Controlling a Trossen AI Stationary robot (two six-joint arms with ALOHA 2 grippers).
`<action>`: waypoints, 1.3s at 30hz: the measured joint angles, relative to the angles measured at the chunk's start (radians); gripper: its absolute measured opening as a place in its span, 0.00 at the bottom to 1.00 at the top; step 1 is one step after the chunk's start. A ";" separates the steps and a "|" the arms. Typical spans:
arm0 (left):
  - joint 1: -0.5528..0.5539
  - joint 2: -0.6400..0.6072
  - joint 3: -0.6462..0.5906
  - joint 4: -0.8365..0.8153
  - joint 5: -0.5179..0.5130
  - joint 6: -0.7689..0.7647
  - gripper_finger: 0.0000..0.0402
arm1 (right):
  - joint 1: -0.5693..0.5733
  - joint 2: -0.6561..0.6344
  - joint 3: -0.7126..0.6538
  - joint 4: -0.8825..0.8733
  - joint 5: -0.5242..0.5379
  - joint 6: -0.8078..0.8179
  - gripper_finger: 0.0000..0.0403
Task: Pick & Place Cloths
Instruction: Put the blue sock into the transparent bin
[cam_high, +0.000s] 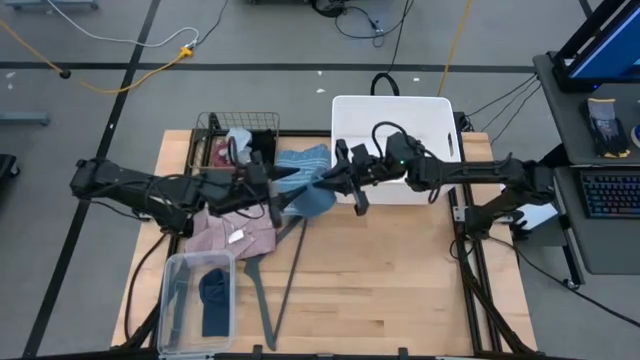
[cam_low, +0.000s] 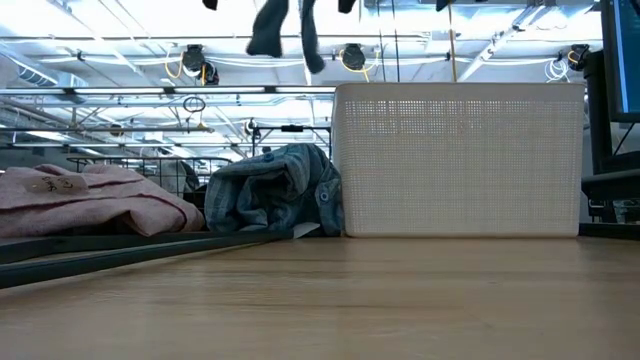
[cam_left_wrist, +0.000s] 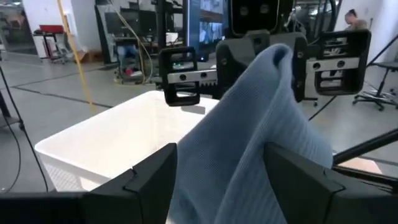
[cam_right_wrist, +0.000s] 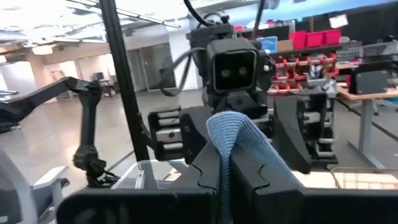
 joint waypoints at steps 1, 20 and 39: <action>0.004 0.007 0.000 0.011 0.002 -0.001 0.61 | -0.005 0.001 0.000 0.002 -0.006 0.001 0.00; 0.070 0.043 0.000 0.038 0.199 -0.042 0.61 | -0.070 0.027 0.000 -0.002 -0.054 -0.016 0.00; 0.219 0.098 0.001 0.064 0.478 -0.081 0.08 | -0.068 0.043 0.000 0.011 -0.056 -0.016 0.00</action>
